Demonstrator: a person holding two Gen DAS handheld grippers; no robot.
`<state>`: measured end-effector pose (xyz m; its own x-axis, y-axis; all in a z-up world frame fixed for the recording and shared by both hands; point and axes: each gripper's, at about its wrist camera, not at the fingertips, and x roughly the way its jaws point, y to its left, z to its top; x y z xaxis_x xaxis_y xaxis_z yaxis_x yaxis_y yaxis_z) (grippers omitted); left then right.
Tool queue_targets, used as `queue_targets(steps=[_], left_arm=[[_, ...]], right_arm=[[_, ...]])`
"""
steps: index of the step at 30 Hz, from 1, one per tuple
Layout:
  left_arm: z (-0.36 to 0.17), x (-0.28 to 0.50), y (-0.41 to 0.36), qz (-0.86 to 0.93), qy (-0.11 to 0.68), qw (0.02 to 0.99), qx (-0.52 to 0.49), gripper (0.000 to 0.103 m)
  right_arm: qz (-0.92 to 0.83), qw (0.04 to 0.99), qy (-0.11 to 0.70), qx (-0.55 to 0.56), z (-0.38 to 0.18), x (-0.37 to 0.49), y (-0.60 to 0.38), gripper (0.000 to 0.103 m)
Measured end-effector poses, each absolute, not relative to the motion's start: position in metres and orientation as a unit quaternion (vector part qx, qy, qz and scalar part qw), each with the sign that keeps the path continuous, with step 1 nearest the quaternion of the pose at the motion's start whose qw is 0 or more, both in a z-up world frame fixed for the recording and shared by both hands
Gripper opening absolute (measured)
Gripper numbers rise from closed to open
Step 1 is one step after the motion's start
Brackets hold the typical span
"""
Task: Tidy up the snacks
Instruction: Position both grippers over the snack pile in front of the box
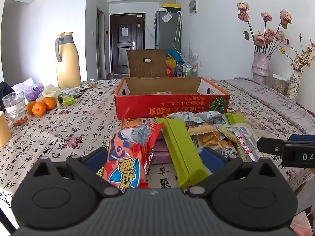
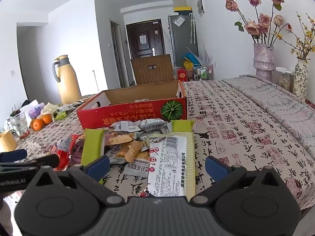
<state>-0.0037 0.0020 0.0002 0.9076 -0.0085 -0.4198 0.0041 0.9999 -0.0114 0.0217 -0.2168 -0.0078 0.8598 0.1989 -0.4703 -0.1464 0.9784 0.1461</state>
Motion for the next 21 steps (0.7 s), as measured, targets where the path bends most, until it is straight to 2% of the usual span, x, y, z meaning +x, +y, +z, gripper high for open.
queue_targets(steps=[21], left_arm=[[-0.0058, 0.0036, -0.0012, -0.001, 0.241, 0.971, -0.002, 0.103]], right_arm=[[0.09, 0.96, 0.262, 0.049, -0.0143, 0.0258, -0.2148, 0.103]])
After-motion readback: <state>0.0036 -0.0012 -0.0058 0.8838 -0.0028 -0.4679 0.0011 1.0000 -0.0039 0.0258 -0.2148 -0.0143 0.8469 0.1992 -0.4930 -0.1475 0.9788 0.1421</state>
